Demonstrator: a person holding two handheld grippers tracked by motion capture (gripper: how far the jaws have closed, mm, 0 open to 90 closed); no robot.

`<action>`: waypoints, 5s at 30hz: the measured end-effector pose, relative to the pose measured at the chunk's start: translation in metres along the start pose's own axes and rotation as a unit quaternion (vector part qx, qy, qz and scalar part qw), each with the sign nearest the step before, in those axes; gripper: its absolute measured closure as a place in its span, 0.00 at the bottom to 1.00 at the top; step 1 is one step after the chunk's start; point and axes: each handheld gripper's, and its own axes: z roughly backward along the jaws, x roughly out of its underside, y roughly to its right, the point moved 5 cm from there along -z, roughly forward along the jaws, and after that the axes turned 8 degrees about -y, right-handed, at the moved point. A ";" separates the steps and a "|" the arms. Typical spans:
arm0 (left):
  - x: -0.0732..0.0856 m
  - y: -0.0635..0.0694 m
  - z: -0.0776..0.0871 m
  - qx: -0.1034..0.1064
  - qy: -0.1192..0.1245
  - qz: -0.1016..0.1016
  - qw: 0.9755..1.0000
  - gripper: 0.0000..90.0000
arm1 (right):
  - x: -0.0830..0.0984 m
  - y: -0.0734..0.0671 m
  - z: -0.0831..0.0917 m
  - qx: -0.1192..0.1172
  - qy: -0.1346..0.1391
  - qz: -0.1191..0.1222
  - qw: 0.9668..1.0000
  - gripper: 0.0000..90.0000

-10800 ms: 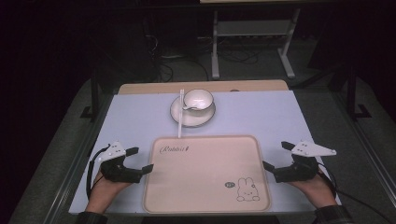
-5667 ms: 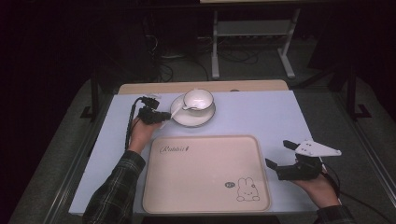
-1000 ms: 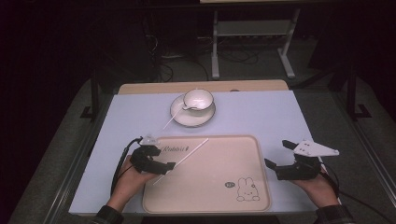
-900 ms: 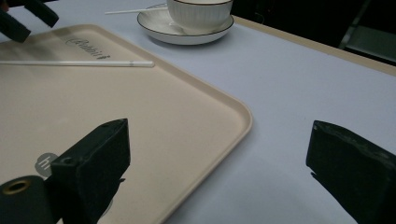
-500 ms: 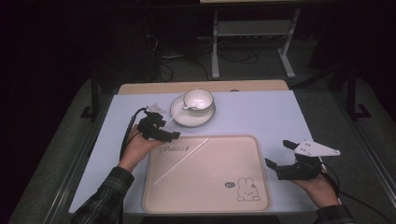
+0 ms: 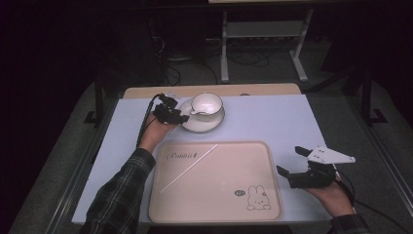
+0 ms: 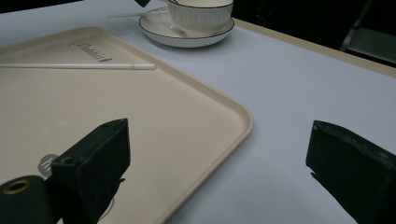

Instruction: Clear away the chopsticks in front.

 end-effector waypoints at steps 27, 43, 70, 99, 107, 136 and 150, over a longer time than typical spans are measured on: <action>-0.004 -0.021 -0.027 -0.013 -0.016 0.048 0.999 0.94 | 0.001 0.002 0.002 -0.001 0.005 -0.002 1.000 0.06; 0.028 -0.028 0.046 -0.009 -0.013 0.077 0.997 0.94 | 0.001 0.001 0.003 0.001 0.007 -0.001 1.000 0.06; 0.139 0.076 0.098 0.063 -0.011 0.061 0.996 0.94 | 0.000 0.000 0.002 0.005 0.005 0.001 1.000 0.06; 0.131 0.140 0.046 0.087 -0.078 -0.006 0.993 0.94 | 0.000 -0.001 0.001 0.005 0.001 0.005 1.000 0.07; 0.132 0.139 0.046 0.084 -0.073 -0.005 0.994 0.92 | 0.000 -0.001 0.001 0.005 0.001 0.005 1.000 0.07; 0.049 0.156 -0.004 0.137 -0.050 -0.064 0.987 0.99 | 0.001 0.001 0.003 0.006 0.002 0.001 1.000 0.07; 0.042 0.136 -0.024 0.123 -0.044 -0.041 0.991 1.00 | 0.003 0.001 0.005 0.010 0.001 0.001 1.000 0.07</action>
